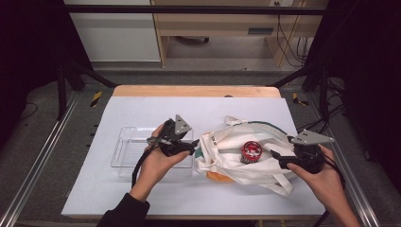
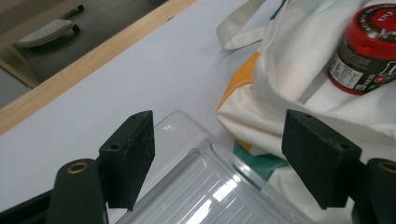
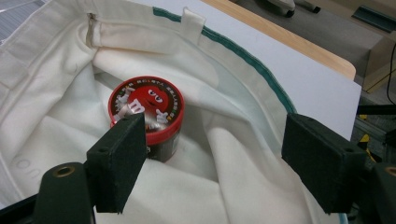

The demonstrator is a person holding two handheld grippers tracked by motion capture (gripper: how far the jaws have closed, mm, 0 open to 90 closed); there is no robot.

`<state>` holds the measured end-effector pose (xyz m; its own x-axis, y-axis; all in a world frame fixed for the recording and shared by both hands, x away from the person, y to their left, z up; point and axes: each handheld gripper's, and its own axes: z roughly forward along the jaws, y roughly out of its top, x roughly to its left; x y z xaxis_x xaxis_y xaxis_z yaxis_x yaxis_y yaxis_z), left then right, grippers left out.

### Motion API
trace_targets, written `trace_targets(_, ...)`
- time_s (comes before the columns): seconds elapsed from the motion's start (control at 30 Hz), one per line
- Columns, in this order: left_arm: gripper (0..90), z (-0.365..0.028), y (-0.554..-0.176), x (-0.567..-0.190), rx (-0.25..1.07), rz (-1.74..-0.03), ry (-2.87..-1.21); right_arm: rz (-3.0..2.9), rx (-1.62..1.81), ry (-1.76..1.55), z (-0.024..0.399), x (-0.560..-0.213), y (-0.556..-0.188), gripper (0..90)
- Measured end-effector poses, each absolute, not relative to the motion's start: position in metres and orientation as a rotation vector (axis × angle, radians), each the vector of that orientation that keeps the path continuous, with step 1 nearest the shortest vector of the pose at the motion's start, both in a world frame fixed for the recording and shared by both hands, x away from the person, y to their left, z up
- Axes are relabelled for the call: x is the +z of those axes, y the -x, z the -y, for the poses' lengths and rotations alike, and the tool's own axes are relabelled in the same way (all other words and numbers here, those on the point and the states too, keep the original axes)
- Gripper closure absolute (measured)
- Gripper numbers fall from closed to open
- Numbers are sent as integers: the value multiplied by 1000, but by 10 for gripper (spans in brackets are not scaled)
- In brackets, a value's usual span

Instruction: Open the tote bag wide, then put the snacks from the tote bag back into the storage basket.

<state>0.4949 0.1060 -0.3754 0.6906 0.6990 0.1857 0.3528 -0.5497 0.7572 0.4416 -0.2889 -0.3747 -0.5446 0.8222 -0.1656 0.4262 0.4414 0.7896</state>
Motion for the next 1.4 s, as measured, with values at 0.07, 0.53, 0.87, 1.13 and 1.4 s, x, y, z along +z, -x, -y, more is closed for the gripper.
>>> trace_targets(0.07, 245, -116, -496, -378, 616, -830, -2183, -2172, 964, -1043, 285, -373, -448, 207)
trace_targets(0.53, 152, -175, -489, -388, 645, -940, -2138, -2261, 930, -1036, 252, -373, -476, 113)
trace_targets(0.87, 130, -193, -481, -388, 674, -982, -2127, -2323, 913, -1025, 249, -376, -483, 107)
trace_targets(1.13, 117, -207, -472, -386, 691, -1034, -2109, -2363, 903, -1013, 247, -380, -489, 109)
trace_targets(1.4, 102, -214, -471, -386, 699, -1034, -2107, -2421, 880, -989, 244, -385, -495, 106)
